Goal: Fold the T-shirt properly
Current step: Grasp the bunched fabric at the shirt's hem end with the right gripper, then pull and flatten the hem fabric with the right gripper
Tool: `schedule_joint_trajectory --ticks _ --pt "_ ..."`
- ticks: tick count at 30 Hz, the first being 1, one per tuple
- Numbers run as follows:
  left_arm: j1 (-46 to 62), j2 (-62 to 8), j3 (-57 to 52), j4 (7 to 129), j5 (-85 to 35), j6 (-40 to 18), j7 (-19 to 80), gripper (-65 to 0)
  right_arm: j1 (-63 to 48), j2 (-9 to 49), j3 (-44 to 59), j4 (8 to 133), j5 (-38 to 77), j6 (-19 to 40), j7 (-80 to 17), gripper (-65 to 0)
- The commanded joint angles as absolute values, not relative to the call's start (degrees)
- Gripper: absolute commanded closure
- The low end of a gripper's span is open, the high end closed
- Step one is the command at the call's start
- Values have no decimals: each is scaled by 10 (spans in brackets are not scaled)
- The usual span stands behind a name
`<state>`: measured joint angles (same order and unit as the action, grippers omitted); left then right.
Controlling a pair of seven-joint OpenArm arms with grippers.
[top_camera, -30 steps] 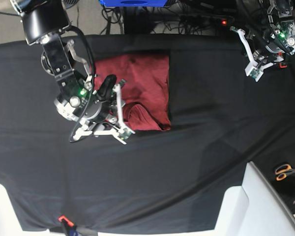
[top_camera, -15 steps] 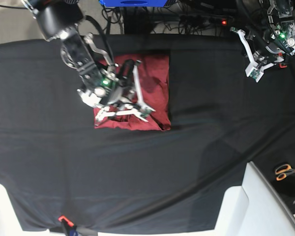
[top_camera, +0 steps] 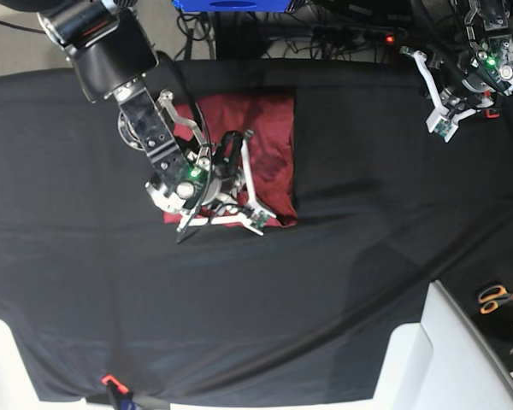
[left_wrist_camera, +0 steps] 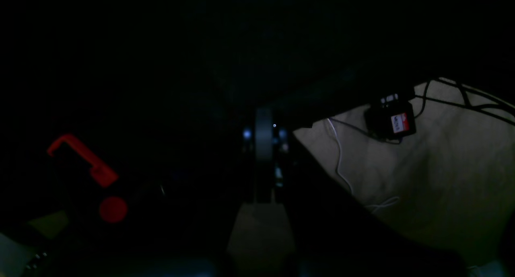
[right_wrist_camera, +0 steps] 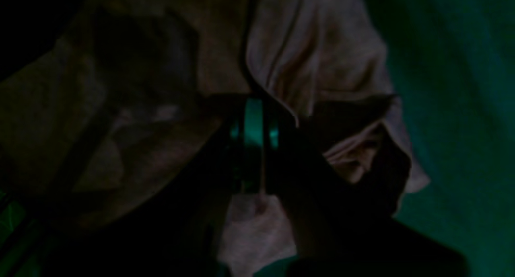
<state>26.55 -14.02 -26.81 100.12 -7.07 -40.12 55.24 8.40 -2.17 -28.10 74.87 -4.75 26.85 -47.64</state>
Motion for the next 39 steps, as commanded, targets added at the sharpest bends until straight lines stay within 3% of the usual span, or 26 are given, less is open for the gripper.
schedule_joint_trajectory --ticks 1,14,28,39 --pt "265 -148 -271 1010 -73 -400 548 0 101 -25 -279 756 -45 268 -469 -5" --pt "265 -148 -272 1010 -72 -400 548 0 160 -14 -280 707 -46 268 -463 -3" --pt "264 -148 -272 999 -72 -400 548 0 196 -13 -284 618 -47 268 -355 -2" --pt "253 -148 -271 967 -72 -400 548 0 179 26 -278 735 -48 262 -337 -2"
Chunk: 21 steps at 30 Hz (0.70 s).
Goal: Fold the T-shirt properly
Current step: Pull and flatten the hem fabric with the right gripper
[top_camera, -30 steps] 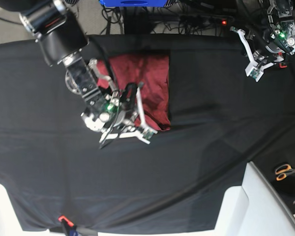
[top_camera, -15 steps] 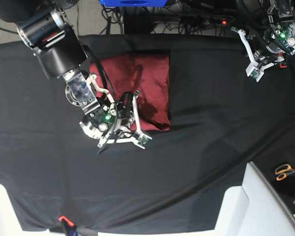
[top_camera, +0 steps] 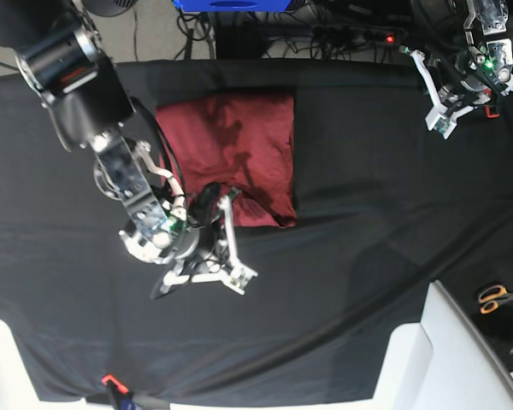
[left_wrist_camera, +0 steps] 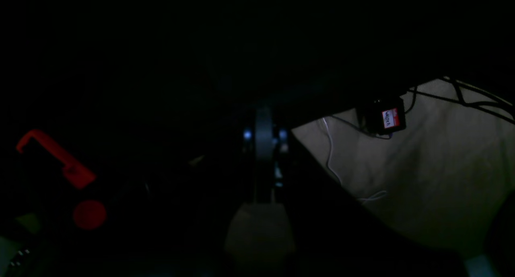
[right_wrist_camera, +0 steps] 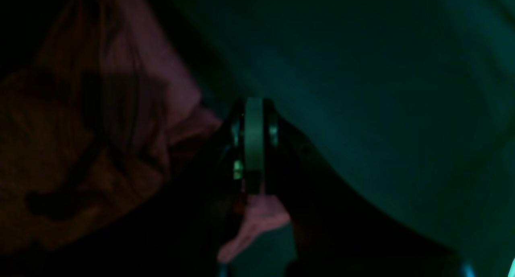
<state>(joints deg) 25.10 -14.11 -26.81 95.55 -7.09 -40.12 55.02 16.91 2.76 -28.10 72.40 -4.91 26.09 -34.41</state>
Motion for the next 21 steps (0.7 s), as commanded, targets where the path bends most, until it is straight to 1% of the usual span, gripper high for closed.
schedule_joint_trajectory --ticks 1,4,8,15,18,21 --pt "253 -148 -271 967 -72 -400 548 0 173 27 -278 755 -48 262 -360 -2" --pt "253 -155 -271 967 -72 -400 548 0 145 35 -271 819 -46 265 -447 0" --pt "252 -156 -270 966 -72 -400 548 0 89 35 -259 880 -45 266 -482 0" --pt "245 -156 -270 964 -72 -400 548 0 28 17 -256 883 -45 267 -487 0" --pt "245 -156 -270 965 -72 -400 548 0 22 10 -259 881 -44 267 -486 0" --pt "245 -156 -270 965 -72 -400 548 0 33 -2 -256 851 -44 267 -484 0"
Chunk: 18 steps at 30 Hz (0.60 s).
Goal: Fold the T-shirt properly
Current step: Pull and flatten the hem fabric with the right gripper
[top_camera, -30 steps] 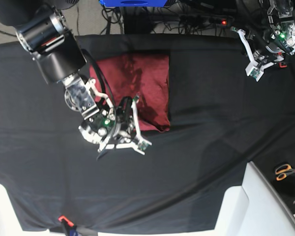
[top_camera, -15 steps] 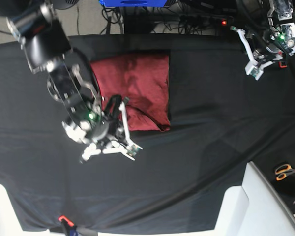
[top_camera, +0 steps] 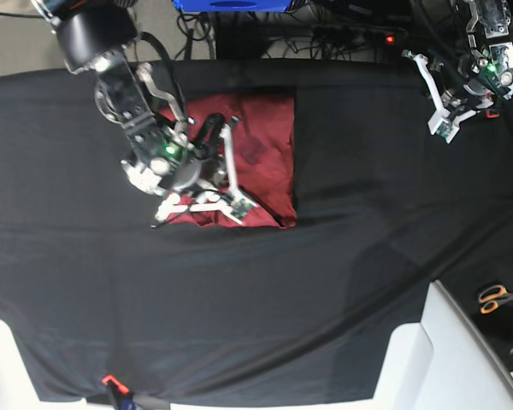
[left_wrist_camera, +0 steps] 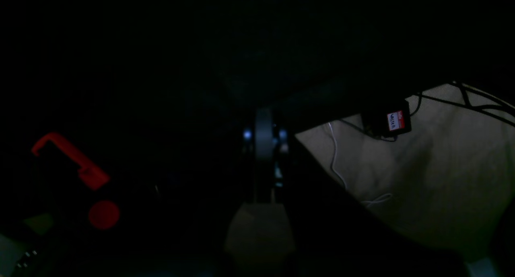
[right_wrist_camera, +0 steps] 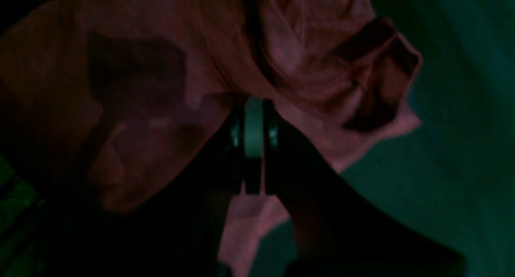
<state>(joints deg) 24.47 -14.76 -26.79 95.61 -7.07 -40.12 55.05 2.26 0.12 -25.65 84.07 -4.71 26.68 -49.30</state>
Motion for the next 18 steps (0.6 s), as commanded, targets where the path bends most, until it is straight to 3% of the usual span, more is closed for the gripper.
schedule_joint_trajectory --ticks 1,18 --pt "245 -156 -270 965 -72 -400 548 0 41 -4 -256 834 -44 267 -481 0" --pt "247 -156 -271 964 -72 -400 548 0 149 -10 -214 698 -44 268 -439 0"
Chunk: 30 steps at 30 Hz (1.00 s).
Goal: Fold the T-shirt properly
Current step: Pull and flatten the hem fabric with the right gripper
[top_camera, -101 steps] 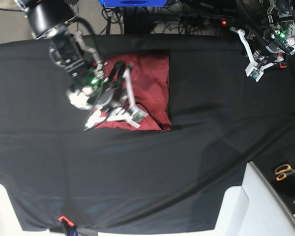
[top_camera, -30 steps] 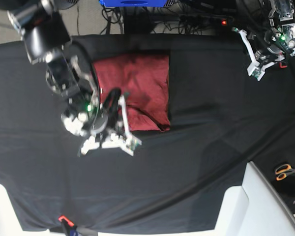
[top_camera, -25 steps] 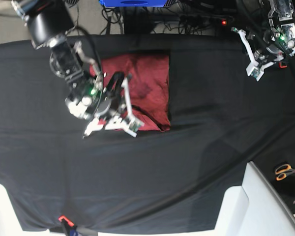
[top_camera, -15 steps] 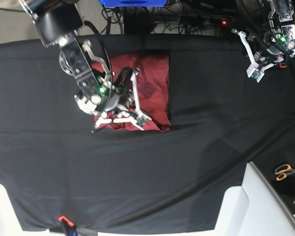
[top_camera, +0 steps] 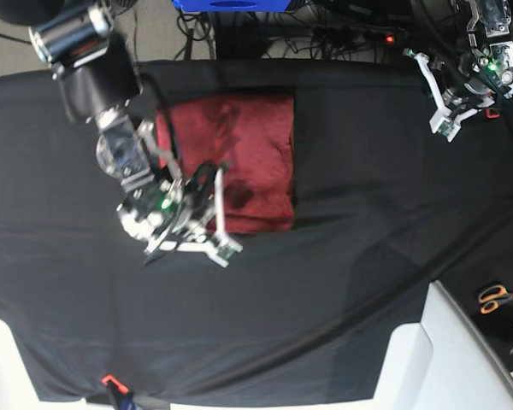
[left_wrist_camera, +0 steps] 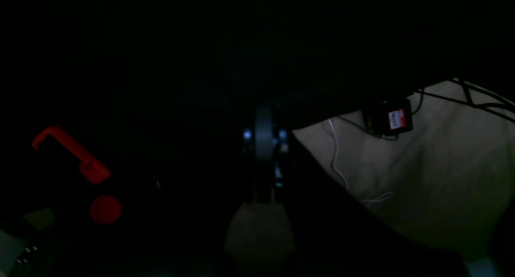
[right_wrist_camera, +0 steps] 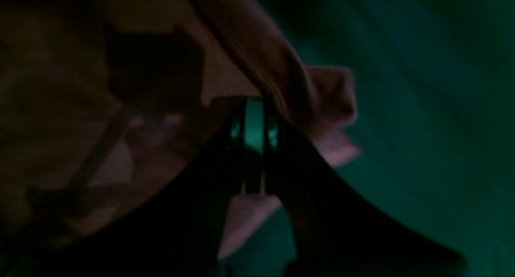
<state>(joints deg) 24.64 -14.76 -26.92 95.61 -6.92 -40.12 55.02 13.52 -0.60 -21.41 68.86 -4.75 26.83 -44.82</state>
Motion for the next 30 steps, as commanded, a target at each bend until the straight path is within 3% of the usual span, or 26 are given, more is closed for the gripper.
schedule_joint_trajectory --ticks 1,14,22,30 --pt "246 -156 -271 964 -72 -400 548 0 156 -10 -214 691 -44 268 -434 0" --pt "245 -156 -271 962 -72 -400 548 0 175 -15 -216 654 -45 268 -409 0" --pt "245 -156 -270 962 -72 -400 548 0 154 6 -214 781 -47 266 -442 0" --pt "245 -156 -270 962 -72 -400 548 0 138 6 -213 770 -46 263 -462 0"
